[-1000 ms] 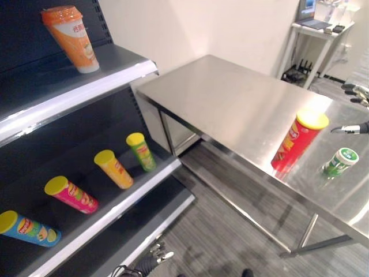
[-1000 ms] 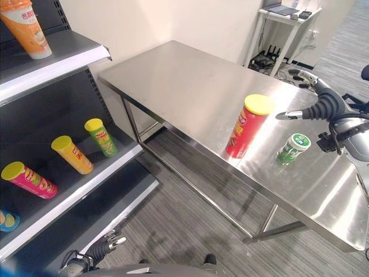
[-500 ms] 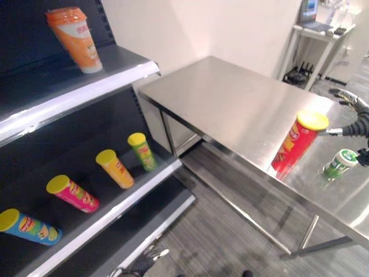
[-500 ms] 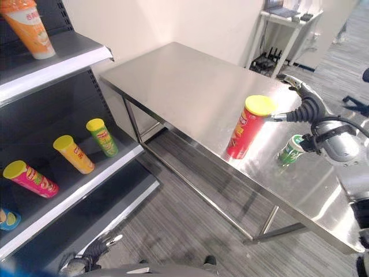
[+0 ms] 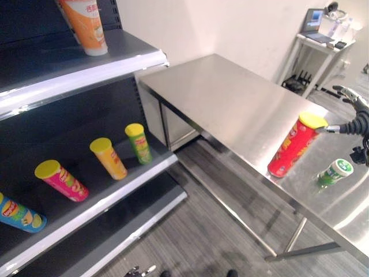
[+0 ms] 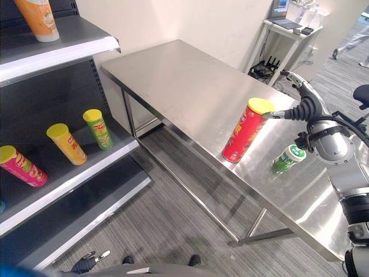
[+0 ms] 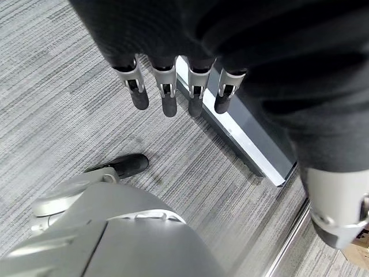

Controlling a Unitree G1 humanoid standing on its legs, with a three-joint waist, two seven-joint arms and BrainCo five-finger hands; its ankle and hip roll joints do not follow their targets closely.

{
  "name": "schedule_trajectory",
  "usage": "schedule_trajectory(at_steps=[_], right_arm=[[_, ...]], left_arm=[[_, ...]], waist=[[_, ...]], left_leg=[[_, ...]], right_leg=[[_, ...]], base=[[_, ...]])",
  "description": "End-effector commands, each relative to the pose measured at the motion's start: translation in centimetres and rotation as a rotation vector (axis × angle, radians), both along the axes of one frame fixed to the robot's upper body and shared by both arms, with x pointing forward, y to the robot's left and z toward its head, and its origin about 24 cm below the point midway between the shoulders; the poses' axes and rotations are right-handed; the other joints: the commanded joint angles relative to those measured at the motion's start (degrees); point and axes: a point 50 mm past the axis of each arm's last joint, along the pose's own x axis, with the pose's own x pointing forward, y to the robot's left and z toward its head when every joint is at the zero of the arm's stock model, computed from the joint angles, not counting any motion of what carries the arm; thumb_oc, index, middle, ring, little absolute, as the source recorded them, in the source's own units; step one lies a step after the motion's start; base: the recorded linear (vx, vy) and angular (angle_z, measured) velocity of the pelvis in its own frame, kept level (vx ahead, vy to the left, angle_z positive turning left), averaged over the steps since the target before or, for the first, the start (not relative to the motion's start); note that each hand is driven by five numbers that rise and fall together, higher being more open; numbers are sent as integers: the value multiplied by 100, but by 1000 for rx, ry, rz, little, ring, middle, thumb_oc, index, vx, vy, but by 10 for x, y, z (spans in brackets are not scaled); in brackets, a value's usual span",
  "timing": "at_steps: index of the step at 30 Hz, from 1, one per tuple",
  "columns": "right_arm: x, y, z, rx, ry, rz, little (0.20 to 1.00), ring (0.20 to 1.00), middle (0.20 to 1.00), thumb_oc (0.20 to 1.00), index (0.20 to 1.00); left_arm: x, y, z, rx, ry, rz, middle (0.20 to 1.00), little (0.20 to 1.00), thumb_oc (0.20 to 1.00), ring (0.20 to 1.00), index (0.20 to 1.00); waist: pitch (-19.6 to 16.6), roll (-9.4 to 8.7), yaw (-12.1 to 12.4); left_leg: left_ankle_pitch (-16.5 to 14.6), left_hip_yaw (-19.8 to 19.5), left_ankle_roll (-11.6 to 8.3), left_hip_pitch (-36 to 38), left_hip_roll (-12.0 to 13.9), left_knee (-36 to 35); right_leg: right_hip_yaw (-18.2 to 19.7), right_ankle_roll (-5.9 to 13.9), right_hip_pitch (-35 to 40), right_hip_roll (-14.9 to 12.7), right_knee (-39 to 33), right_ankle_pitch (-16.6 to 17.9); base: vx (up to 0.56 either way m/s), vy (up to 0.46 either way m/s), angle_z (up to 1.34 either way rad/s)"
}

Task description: Put the goods on the table back onto the shelves and tidy them up.

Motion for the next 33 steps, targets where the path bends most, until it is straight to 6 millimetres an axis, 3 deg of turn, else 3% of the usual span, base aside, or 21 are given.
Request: schedule_trajectory(at_steps=[1, 11, 19, 33], right_arm=[[6, 13, 36, -15, -128, 74, 1000, 1000, 1000, 1000, 1000], [-13, 24, 40, -15, -144, 173, 1000, 1000, 1000, 1000, 1000], [-13, 24, 30, -46, -49, 194, 1000, 1000, 1000, 1000, 1000], [-7, 17, 4, -70, 142, 193, 1000, 1000, 1000, 1000, 1000]], left_arm=[[21, 4, 3, 33, -33, -53, 1000, 1000, 1000, 1000, 1000], [19, 2, 2, 31, -23, -50, 1000, 1000, 1000, 1000, 1000], [25, 3, 5, 24, -62, -51, 1000, 1000, 1000, 1000, 1000], [29, -16, 7, -66, -133, -105, 1000, 1000, 1000, 1000, 1000]], waist=[[-40, 27, 180], [-39, 33, 77], [-31, 49, 49], [67, 166, 105]], left_leg=[[-117, -351, -473, 109, 550, 119], [-135, -328, -458, 111, 505, 106], [-148, -292, -439, 155, 488, 98], [-115, -340, -427, 87, 459, 103]], right_leg=[[18, 327, 320, -262, 80, -312], [2, 345, 300, -297, 80, -289], [22, 365, 303, -332, 80, -263], [-47, 379, 289, -376, 80, -247]], base=[[0, 0, 0], [5, 4, 3], [0, 0, 0], [0, 0, 0]])
